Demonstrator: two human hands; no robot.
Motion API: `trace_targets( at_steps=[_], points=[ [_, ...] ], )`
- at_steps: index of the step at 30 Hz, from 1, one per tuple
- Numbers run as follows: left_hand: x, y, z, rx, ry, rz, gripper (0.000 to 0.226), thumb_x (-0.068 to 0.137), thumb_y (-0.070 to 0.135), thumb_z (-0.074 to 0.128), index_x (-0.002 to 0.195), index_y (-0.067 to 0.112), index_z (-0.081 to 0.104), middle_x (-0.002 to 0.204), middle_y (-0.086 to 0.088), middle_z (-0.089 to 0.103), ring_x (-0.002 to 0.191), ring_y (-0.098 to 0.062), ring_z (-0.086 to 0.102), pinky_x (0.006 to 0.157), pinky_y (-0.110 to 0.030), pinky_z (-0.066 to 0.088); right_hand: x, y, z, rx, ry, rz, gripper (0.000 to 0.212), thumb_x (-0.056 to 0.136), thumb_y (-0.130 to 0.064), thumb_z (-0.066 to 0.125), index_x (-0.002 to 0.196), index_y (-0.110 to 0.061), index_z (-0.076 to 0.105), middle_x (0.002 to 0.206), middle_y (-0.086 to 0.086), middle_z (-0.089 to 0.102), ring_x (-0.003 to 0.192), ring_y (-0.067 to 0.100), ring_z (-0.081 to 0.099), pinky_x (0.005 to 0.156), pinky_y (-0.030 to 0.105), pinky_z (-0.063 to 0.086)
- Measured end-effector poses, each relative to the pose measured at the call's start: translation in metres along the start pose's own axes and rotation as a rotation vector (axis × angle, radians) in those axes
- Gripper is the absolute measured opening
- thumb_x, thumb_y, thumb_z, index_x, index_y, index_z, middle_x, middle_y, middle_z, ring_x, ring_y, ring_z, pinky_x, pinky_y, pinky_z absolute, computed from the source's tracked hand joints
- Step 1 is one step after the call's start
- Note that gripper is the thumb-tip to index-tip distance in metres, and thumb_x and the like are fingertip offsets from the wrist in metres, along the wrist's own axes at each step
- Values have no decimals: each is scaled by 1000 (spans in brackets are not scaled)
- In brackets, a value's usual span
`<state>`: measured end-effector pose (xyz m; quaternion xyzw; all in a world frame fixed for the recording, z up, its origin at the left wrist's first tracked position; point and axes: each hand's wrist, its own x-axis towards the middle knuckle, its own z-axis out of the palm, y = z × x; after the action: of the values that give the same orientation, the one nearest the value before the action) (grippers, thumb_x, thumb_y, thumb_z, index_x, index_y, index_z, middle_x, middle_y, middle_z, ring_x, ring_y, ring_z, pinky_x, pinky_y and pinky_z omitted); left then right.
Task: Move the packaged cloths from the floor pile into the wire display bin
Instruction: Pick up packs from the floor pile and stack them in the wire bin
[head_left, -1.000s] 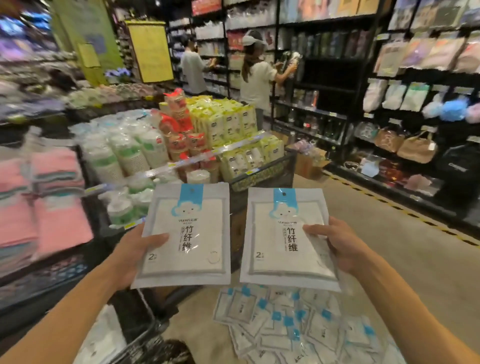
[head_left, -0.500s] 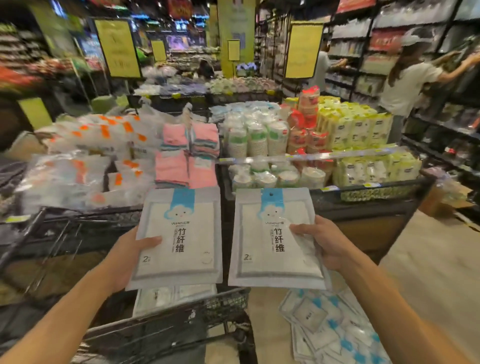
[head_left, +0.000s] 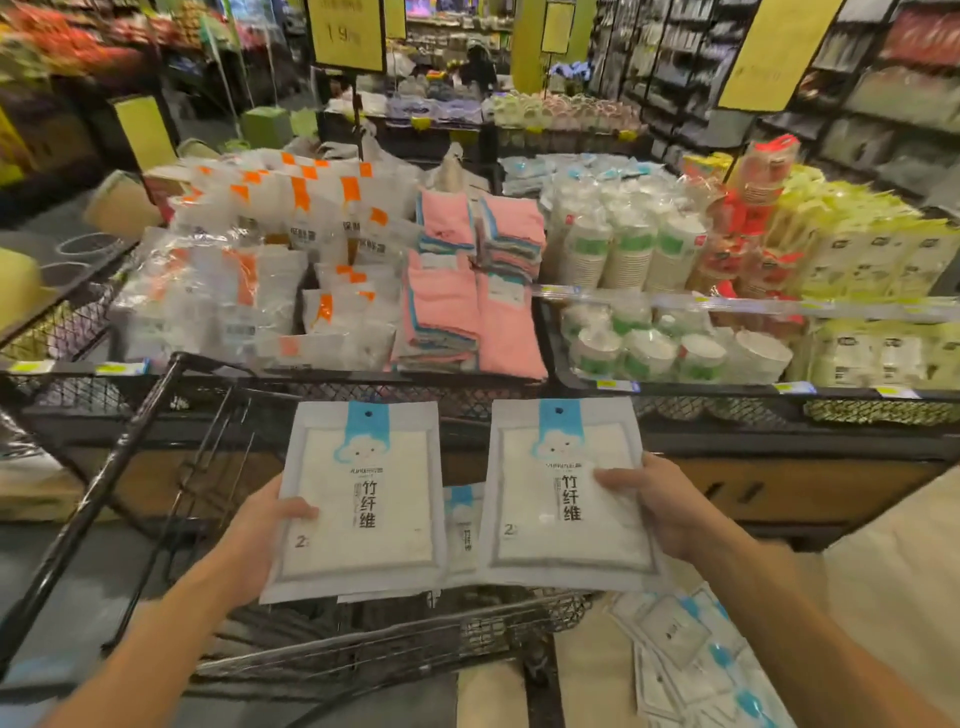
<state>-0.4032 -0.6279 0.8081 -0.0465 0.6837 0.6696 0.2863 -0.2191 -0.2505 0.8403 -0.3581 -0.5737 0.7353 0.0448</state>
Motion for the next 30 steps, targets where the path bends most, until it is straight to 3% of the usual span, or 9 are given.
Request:
trace_targets(
  at_steps=[2, 7, 10, 14, 17, 21, 26, 30],
  points=[
    [20, -10, -7, -12, 12, -33, 41, 89, -13, 49, 118, 15, 60, 107, -17, 74, 92, -41, 71, 68, -47, 58, 21, 4, 8, -22, -7, 32, 35, 90, 5, 69, 125, -1, 63, 110, 21, 76, 100, 41, 75, 84, 54, 61],
    [69, -40, -21, -55, -12, -168, 52, 92, -9, 58, 135, 19, 55, 127, -16, 70, 112, -44, 69, 92, -66, 53, 93, 19, 20, -68, -57, 122, 35, 92, 3, 68, 126, -3, 62, 111, 19, 77, 100, 39, 75, 81, 51, 63],
    [97, -57, -24, -71, 45, -248, 54, 91, -7, 62, 137, 20, 51, 128, -16, 69, 111, -43, 69, 93, -68, 53, 143, 35, 29, -96, -101, 193, 35, 93, 2, 67, 128, -3, 62, 112, 19, 76, 101, 39, 75, 85, 54, 61],
    [134, -78, -15, -12, 133, -262, 46, 93, -6, 62, 133, 15, 54, 117, -14, 75, 102, -38, 73, 80, -55, 61, 201, 61, 42, -137, -169, 299, 38, 92, -3, 68, 130, -6, 60, 116, 17, 76, 105, 39, 74, 92, 60, 58],
    [162, -101, -8, 10, 200, -269, 34, 93, -6, 64, 117, 18, 58, 104, -8, 77, 90, -28, 76, 64, -39, 61, 238, 88, 48, -177, -161, 342, 37, 94, -3, 67, 129, -6, 60, 115, 16, 76, 103, 36, 75, 87, 57, 61],
    [216, -150, -12, 59, 217, -306, 43, 90, -6, 68, 125, 16, 55, 114, -7, 74, 98, -26, 73, 71, -37, 59, 283, 134, 55, -206, -125, 386, 26, 95, -1, 65, 120, -9, 63, 109, 14, 78, 98, 33, 76, 71, 44, 65],
    [289, -215, -16, 231, 198, -360, 39, 92, -8, 66, 123, 10, 53, 107, -3, 67, 89, -13, 65, 66, -27, 51, 339, 209, 63, -265, -40, 453, 32, 92, -4, 71, 123, -7, 65, 115, 17, 76, 101, 35, 76, 90, 58, 60],
    [339, -262, -22, 366, 203, -350, 36, 90, -6, 69, 119, 10, 55, 105, -5, 66, 88, -12, 63, 70, -26, 50, 372, 255, 76, -259, 37, 462, 22, 88, 3, 73, 108, -5, 68, 102, 17, 78, 86, 31, 77, 68, 43, 65]
  ],
)
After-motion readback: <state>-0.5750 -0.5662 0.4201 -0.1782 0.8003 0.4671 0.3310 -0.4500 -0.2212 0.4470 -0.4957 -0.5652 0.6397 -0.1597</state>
